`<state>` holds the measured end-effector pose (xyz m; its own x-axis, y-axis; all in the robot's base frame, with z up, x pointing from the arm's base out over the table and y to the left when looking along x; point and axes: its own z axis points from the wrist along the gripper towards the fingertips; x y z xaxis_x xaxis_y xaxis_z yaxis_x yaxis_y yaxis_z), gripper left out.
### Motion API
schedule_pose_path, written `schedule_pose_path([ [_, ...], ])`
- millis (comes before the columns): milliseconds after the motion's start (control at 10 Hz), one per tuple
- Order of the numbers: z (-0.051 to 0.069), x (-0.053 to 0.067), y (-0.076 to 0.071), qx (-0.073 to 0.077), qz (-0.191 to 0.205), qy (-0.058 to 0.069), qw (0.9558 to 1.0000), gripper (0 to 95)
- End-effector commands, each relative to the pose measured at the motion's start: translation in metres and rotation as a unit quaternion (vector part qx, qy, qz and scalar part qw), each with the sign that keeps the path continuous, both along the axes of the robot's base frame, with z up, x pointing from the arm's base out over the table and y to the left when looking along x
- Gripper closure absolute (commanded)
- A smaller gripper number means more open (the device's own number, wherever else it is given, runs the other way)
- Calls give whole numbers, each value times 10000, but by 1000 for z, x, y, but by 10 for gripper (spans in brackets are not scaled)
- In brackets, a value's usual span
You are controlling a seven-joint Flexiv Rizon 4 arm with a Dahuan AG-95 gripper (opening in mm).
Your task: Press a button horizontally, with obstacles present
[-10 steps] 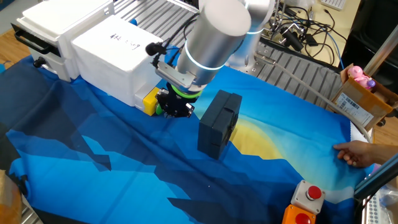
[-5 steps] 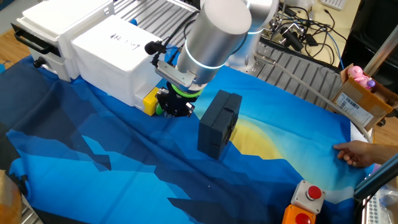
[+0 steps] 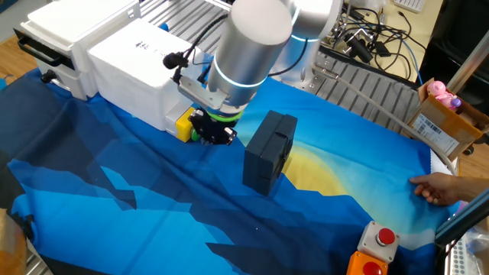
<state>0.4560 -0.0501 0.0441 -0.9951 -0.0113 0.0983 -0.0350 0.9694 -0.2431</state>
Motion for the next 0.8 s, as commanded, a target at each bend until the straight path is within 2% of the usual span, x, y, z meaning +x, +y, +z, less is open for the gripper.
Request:
schedule_pose_path([
  [100,-2,1,-1,-423,242,32,9988,950],
  [500,-2,1,-1,-633,387,100,9972,950],
  [600,-2,1,-1,-800,503,172,9954,950],
  [700,-2,1,-1,-1060,656,249,9919,950],
  [800,-2,1,-1,-1104,683,262,9912,950],
])
